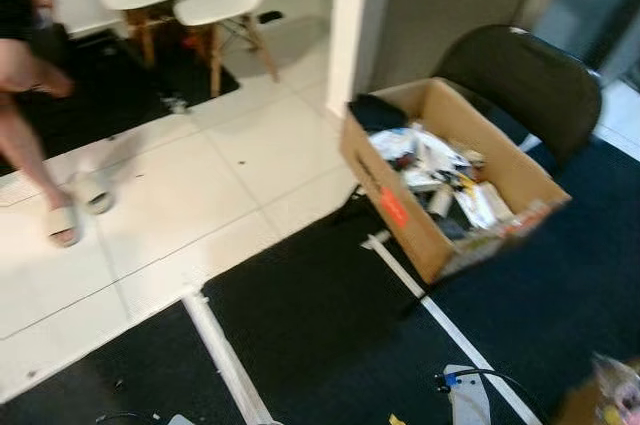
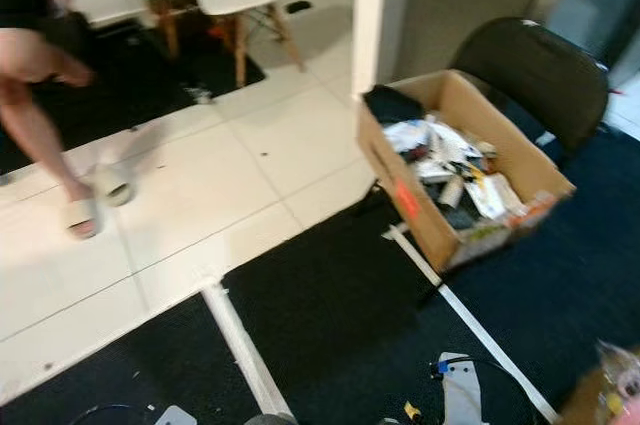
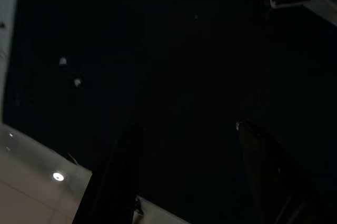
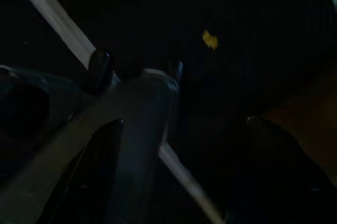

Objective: Picking trash to rubbish bin

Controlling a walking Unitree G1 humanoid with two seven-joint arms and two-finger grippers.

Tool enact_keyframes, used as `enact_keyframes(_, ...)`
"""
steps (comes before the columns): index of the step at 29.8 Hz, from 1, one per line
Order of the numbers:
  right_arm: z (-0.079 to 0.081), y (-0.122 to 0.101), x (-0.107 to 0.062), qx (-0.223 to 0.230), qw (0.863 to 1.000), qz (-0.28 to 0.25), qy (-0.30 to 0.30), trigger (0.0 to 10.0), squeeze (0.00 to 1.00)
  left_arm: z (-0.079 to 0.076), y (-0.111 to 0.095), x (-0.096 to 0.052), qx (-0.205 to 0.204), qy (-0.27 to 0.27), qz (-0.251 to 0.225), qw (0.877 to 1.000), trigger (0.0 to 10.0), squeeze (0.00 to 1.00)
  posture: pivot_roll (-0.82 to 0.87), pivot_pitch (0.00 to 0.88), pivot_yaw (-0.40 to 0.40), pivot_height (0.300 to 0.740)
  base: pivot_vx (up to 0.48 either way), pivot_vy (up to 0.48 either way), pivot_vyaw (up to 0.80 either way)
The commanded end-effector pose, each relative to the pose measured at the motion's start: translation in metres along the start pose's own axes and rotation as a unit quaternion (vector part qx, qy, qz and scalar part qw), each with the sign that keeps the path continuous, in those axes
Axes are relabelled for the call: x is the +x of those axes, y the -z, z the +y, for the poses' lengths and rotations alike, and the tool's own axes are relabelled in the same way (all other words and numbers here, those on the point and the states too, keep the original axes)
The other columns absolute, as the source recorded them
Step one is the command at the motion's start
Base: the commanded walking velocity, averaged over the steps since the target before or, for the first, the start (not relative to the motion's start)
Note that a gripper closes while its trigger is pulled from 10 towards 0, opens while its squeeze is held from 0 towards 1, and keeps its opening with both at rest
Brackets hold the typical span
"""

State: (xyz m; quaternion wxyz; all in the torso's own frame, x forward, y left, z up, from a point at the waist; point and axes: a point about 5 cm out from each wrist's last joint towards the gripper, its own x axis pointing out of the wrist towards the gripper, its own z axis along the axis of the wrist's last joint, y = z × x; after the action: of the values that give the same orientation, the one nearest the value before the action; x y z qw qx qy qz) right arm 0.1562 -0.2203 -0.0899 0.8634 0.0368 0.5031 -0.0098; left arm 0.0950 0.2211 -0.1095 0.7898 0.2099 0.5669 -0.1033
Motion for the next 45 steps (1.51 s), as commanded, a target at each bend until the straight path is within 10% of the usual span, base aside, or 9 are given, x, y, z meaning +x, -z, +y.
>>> enact_keyframes(1,0.004,0.008,0.0,-0.006,1.0,0.017,-0.006,10.0,0.0,-0.001,0.004,-0.001,0.007,0.004,0.006,1.0,10.0,0.0,0.09,0.077,-0.018,0.74,0.0,0.0,0.76)
enact_keyframes(45,0.012,0.023,-0.001,-0.071,0.996,0.044,-0.032,10.0,0.0,-0.004,0.007,-0.001,0.013,0.013,0.007,1.0,10.0,0.0,0.07,0.086,-0.012,0.74,0.0,0.0,0.75)
